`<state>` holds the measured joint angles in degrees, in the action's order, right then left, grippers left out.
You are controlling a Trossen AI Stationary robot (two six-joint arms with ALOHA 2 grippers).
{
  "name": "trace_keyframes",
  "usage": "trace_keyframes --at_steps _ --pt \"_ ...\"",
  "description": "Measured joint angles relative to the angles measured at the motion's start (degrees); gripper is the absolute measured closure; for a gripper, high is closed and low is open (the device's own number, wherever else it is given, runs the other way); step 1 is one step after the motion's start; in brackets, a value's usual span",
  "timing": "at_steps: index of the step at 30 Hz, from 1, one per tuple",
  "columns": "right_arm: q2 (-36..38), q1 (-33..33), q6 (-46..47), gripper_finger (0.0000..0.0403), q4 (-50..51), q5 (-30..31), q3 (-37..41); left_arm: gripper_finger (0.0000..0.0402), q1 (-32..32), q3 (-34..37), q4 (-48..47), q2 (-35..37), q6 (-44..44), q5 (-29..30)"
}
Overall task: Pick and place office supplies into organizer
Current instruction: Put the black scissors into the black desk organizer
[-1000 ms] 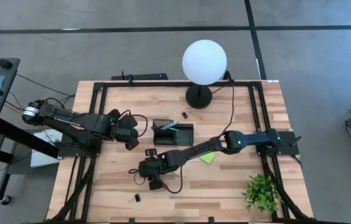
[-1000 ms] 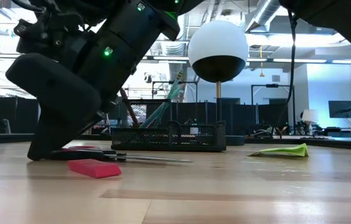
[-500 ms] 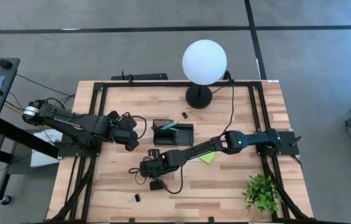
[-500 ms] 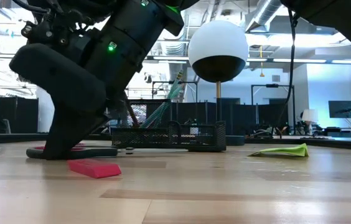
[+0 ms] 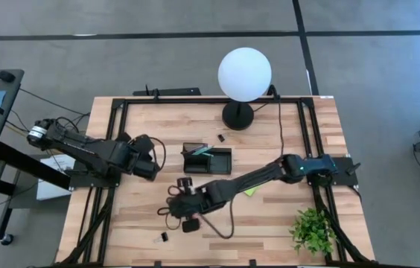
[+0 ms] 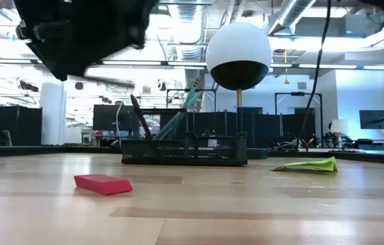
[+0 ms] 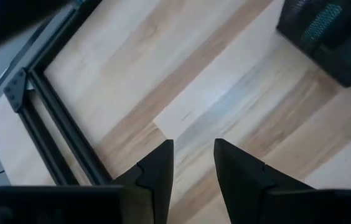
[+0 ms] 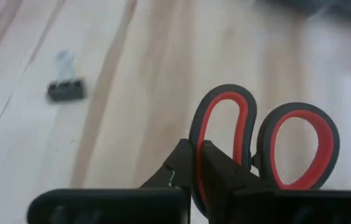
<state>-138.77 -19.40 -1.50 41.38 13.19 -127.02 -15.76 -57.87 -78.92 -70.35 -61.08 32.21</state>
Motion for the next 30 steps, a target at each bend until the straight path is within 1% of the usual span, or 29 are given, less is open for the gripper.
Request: trace_keyframes --at_steps 4,5,7,11,12,14,16,18,22,24,27,30 --pt "5.5 0.4 -4.1 0.0398 0.0 6.3 0.0 0.0290 -1.5 0.0 -0.8 0.0 -2.0 0.0" --pt "7.1 0.9 -4.8 0.0396 -0.4 6.4 0.0 0.0290 -1.9 0.0 -1.8 0.0 -3.3 0.0" --pt "10.6 2.4 -5.1 0.0395 -2.5 3.1 0.0 0.0290 -2.9 0.0 -4.8 0.2 -7.2 0.0" --pt "15.9 7.5 -6.2 0.0399 -9.4 -7.0 -0.1 0.0290 -5.8 0.0 -8.0 1.1 -11.3 -0.4" --pt "16.7 8.8 -6.0 0.0400 -11.7 -7.6 -0.1 0.0290 -6.7 -0.1 -8.1 1.3 -11.9 -0.5" --pt "18.3 11.4 -4.5 0.0400 -12.6 -7.5 -0.2 0.0290 -8.8 0.0 -8.0 1.5 -12.3 -1.1" --pt "18.5 13.6 -4.1 0.0400 -13.8 -7.6 -0.4 0.0290 -11.1 0.0 -7.7 1.5 -12.9 -1.1" --pt "17.7 15.5 -3.3 0.0402 -13.3 -9.1 -0.2 0.0290 -13.3 0.0 -7.7 1.5 -13.7 -0.8" --pt "12.7 18.0 -1.5 0.0399 -18.4 -18.5 0.0 0.0290 -16.6 0.0 -7.6 1.5 -15.7 0.5" --pt "10.2 19.2 0.2 0.0399 -24.1 -22.5 -0.1 0.0290 -17.9 0.0 -7.2 1.5 -15.9 0.5" --pt "9.8 21.3 1.6 0.0400 -24.9 -23.3 0.0 0.0290 -19.8 0.0 -5.6 1.3 -15.9 0.4" --pt "10.2 22.9 1.5 0.0400 -24.4 -21.2 -0.2 0.0290 -21.8 0.0 -4.9 1.3 -16.1 0.4"
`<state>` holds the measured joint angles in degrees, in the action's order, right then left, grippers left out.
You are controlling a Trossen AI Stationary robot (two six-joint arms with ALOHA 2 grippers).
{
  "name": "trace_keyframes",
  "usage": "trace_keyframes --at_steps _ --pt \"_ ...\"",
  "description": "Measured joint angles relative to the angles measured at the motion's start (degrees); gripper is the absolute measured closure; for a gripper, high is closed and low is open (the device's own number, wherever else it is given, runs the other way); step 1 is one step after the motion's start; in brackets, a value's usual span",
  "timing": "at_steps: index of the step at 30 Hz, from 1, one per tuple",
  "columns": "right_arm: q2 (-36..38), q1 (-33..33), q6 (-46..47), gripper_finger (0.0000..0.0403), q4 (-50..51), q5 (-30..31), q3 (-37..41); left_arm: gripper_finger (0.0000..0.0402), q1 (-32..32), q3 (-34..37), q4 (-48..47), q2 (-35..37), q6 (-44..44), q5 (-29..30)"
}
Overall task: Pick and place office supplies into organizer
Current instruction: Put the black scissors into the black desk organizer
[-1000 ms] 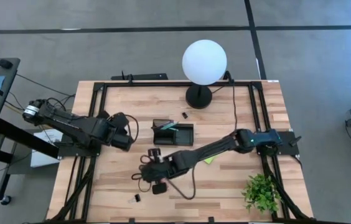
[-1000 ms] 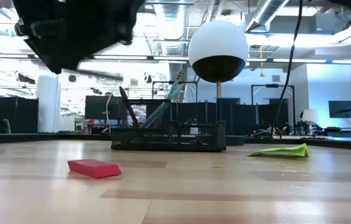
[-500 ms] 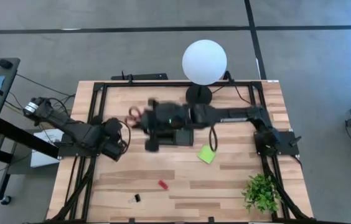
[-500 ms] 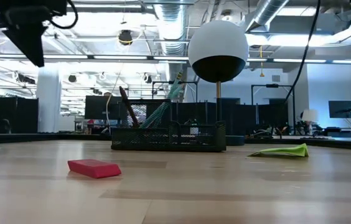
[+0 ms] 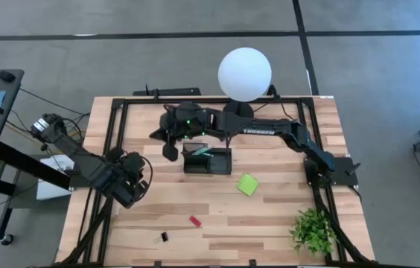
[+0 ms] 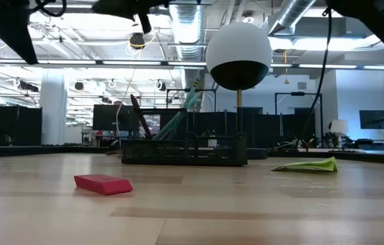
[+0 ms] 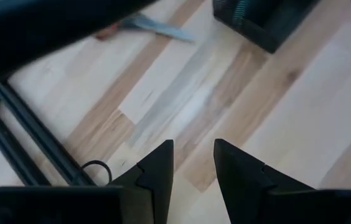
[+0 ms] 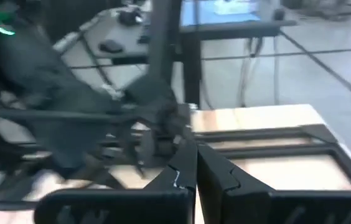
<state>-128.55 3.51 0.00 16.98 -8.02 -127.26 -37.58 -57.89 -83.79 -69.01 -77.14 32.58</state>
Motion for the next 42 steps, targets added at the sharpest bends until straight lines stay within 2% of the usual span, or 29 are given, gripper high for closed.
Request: trace_keyframes --at_steps 6,11,15,19,22,24,29,34,38,42 --pt "-0.1 -0.5 -2.8 0.0401 3.7 -1.4 0.0 0.0290 -3.5 0.0 0.1 -0.4 -1.5 0.8" --pt "-0.2 -3.8 -8.8 0.0402 12.3 4.0 0.1 0.0290 -4.0 4.6 8.4 -0.8 -4.9 9.5" --pt "2.9 -6.1 -11.6 0.0402 15.7 8.0 0.2 0.0290 -0.7 14.0 20.5 -0.9 -5.6 13.0" --pt "10.9 -7.7 -14.7 0.0402 17.0 10.4 0.0 0.0290 4.4 23.4 30.5 -0.9 -6.0 18.0" --pt "16.4 -8.9 -16.9 0.0402 19.4 14.3 -0.1 0.0290 8.7 26.0 34.8 -0.9 -7.6 23.4" --pt "19.6 -9.4 -17.4 0.0402 22.7 15.4 0.0 0.0290 12.0 26.1 35.8 -0.9 -7.2 24.3" --pt "26.3 -10.0 -13.5 0.0403 33.9 15.5 -0.1 0.0290 21.5 25.8 41.3 -0.9 1.8 19.1" --pt "26.6 -11.0 -8.5 0.0403 42.9 15.6 0.1 0.0290 33.2 25.8 54.7 -0.9 14.8 14.4" --pt "26.1 -12.0 -5.7 0.0403 48.7 16.0 0.1 0.0290 44.4 25.7 67.3 -0.9 31.5 2.9" --pt "26.0 -13.1 -4.5 0.0403 50.7 20.8 0.1 0.0290 54.1 25.7 77.2 -0.9 43.9 -3.8"
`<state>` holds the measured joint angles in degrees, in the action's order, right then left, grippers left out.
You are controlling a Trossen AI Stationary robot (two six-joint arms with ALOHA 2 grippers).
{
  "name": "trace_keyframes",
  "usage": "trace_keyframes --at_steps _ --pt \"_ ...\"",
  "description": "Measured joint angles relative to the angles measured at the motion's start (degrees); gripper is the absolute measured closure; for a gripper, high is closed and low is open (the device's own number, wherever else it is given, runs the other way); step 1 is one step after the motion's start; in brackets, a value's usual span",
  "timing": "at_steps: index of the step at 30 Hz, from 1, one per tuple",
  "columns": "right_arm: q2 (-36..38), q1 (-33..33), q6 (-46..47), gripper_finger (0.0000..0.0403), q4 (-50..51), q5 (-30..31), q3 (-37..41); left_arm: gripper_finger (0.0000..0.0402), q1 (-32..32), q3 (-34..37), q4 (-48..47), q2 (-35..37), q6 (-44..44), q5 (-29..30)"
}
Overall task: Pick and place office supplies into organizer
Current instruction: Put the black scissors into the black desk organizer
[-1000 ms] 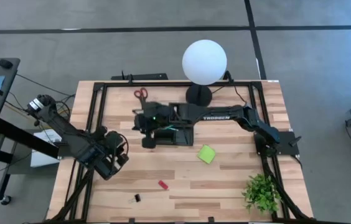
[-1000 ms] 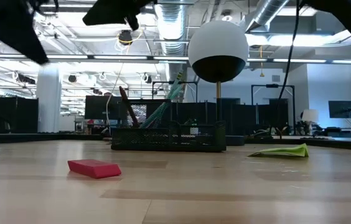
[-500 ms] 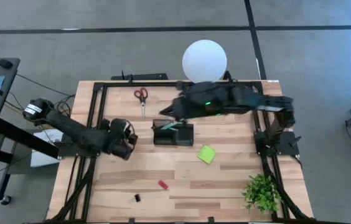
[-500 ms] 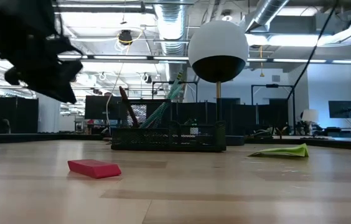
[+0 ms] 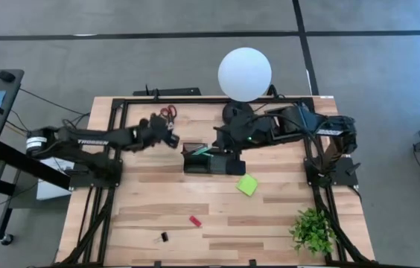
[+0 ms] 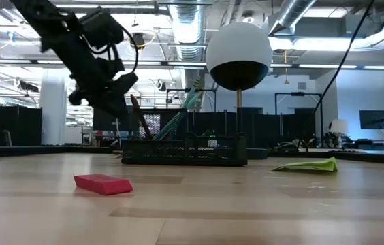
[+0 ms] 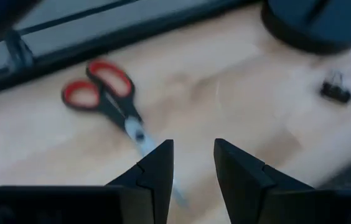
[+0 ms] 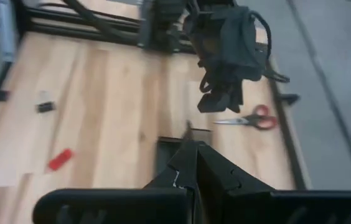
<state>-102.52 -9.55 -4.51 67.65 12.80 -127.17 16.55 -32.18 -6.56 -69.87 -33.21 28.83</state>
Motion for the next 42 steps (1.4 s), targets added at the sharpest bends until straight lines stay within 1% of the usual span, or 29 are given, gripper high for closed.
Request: trace_keyframes --at_steps 3,5,9,11,13,16,18,19,20,22,23,24,26,27,28,29,30,34,37,39,40,42 --pt "0.5 -0.8 0.0 0.0403 0.4 4.8 0.0 0.0290 7.9 0.0 2.9 0.0 4.7 -5.7" --pt "1.1 -1.0 0.1 0.0403 0.5 6.6 0.0 0.0290 12.3 0.0 3.7 -0.7 6.6 -8.1" --pt "1.0 -0.9 1.4 0.0403 1.9 6.9 0.0 0.0290 18.6 0.0 2.6 -2.8 7.6 -10.7" --pt "0.8 -1.0 1.5 0.0403 3.0 6.9 0.0 0.0290 20.0 0.0 2.9 -4.1 8.5 -12.7" --pt "0.3 -1.0 1.6 0.0403 3.3 6.9 -0.1 0.0290 19.0 0.0 3.6 -4.4 9.8 -13.6" --pt "0.0 -0.9 1.6 0.0403 4.2 6.9 0.1 0.0290 15.2 0.0 4.9 -4.4 12.4 -12.9" --pt "0.1 -0.9 1.5 0.0403 3.8 7.0 0.0 0.0290 12.8 0.0 8.4 -4.4 14.4 -12.9" --pt "0.1 -0.9 1.5 0.0403 3.8 7.0 0.0 0.0290 11.9 0.0 10.4 -4.4 15.9 -14.3" --pt "0.1 -0.9 1.5 0.0403 3.8 7.0 0.0 0.0290 11.0 0.0 12.8 -4.4 17.7 -17.4" --pt "0.1 -0.9 1.6 0.0403 3.9 7.0 0.0 0.0290 8.7 0.0 15.9 -4.3 22.3 -19.5" --pt "0.1 -0.9 1.6 0.0403 3.9 7.0 0.0 0.0290 7.3 0.0 16.6 -4.3 24.3 -19.1" --pt "0.1 -0.9 1.6 0.0403 3.9 7.0 0.0 0.0290 6.1 0.0 16.7 -4.3 25.8 -16.8" --pt "0.1 -1.0 1.6 0.0403 4.0 6.9 0.0 0.0290 4.3 0.0 16.7 -4.2 29.5 -9.8" --pt "0.1 -1.0 1.6 0.0403 4.0 6.9 0.0 0.0290 3.7 0.0 16.9 -4.2 31.6 -7.2" --pt "0.1 -1.0 1.6 0.0403 4.1 6.9 0.0 0.0290 3.3 0.0 17.0 -4.2 34.3 -6.6" --pt "0.1 -1.0 1.5 0.0403 4.1 6.9 0.0 0.0290 2.8 0.0 17.0 -4.2 36.8 -8.0" --pt "0.1 -1.0 1.5 0.0403 4.1 6.9 0.0 0.0290 2.2 0.0 17.2 -4.2 39.0 -11.7" --pt "0.1 -0.9 1.2 0.0403 4.1 6.8 0.0 0.0290 -0.5 0.0 23.1 -4.2 44.3 -29.6" --pt "0.1 -0.9 1.1 0.0403 4.1 6.8 0.0 0.0290 -3.1 0.0 28.7 -4.2 48.0 -39.9" --pt "0.1 -1.0 1.1 0.0403 4.1 6.8 0.0 0.0290 -4.7 0.0 31.8 -4.2 48.7 -45.2" --pt "0.1 -1.0 1.1 0.0403 4.1 6.8 0.0 0.0290 -5.3 0.0 32.6 -4.1 49.0 -46.9" --pt "0.1 -1.0 1.1 0.0403 4.1 6.8 0.0 0.0290 -6.8 0.0 32.8 -4.1 49.1 -48.5"
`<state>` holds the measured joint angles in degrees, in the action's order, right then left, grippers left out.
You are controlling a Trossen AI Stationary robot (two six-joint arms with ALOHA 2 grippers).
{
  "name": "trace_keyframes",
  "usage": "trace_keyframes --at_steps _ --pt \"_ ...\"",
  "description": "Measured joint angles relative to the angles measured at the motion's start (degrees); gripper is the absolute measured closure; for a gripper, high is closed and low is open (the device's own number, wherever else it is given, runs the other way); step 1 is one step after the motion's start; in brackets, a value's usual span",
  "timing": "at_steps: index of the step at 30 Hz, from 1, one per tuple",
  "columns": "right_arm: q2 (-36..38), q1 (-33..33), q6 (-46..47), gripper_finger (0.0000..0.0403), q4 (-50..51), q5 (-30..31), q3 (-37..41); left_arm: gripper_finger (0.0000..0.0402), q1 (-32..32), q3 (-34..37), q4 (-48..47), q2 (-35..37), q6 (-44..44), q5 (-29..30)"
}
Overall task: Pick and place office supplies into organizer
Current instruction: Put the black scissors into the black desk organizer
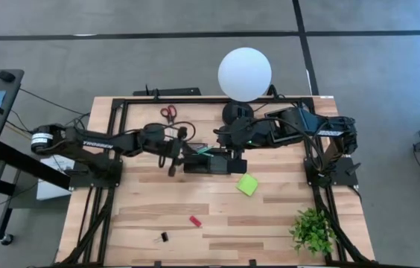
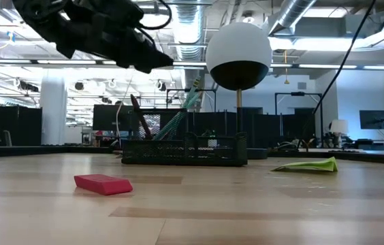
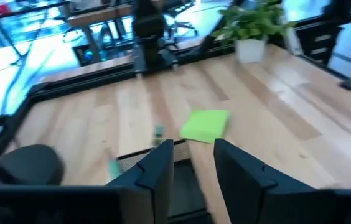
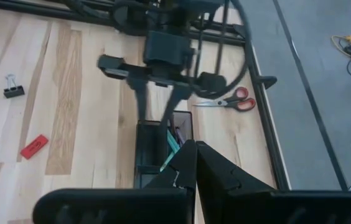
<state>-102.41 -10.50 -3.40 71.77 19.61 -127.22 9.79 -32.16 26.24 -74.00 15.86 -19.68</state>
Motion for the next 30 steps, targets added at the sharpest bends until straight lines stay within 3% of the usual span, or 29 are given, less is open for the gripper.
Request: trace_keyframes --at_steps 8,13,21,23,27,30 --pt "0.0 0.0 0.0 0.0403 0.3 0.0 0.0 0.0290 -6.8 0.0 -1.3 0.0 -5.2 7.2" --pt "0.0 0.0 0.0 0.0403 0.3 0.0 0.0 0.0290 -9.4 0.0 -1.2 -0.1 -20.0 12.3" --pt "0.0 0.0 0.0 0.0403 0.3 -0.1 0.0 0.0290 -13.7 0.8 -2.2 -0.2 -43.3 26.6" --pt "0.0 0.0 0.0 0.0403 0.3 0.0 0.0 0.0290 -15.2 1.5 -1.9 -0.2 -40.4 24.3" --pt "0.0 0.0 0.0 0.0403 0.3 -0.1 0.0 0.0290 -18.0 2.5 -0.2 -0.2 -27.3 13.0" --pt "0.0 0.0 0.0 0.0403 0.2 -0.1 0.0 0.0290 -18.9 2.5 1.4 -0.2 -22.9 10.0"
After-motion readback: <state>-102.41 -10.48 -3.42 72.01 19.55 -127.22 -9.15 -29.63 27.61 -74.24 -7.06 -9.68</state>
